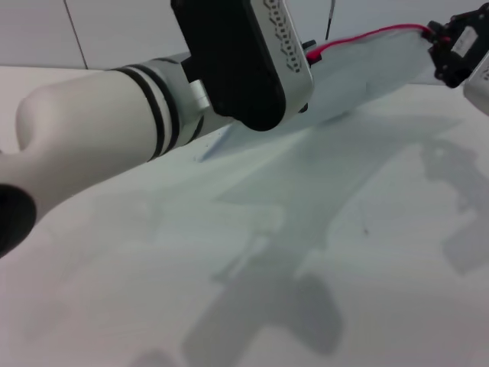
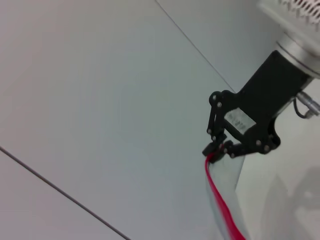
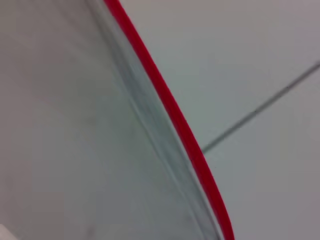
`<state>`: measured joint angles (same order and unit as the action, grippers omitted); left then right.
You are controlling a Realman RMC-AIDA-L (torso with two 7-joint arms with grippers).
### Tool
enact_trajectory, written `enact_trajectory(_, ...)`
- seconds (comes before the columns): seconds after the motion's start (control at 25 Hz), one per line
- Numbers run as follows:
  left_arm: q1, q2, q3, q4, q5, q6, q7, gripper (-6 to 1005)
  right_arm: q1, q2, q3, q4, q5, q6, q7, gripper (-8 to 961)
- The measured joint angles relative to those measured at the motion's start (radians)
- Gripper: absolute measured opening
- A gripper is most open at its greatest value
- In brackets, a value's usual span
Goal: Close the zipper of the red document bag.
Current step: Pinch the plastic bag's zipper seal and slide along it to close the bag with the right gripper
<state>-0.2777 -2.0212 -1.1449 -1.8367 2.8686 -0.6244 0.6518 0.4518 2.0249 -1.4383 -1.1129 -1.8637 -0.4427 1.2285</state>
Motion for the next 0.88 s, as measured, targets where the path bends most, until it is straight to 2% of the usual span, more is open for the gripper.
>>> enact_trajectory(0.24,0.057,0.0,0.002,-0.084,0.0,-0.05,0.014,28,0.004,0.0,0.027,0.035,0.006,0.071,0.004,53)
enact_trajectory(0.48,0.095,0.002,0.0,-0.119,0.0,-0.059,0.022,26,0.01,0.001,0.06,0.066,0.008,0.107,0.005,52)
enact_trajectory(0.88,0.107,0.0,-0.031,-0.129,0.0,-0.069,0.044,21,0.008,0.001,0.078,0.067,0.008,0.155,0.005,97)
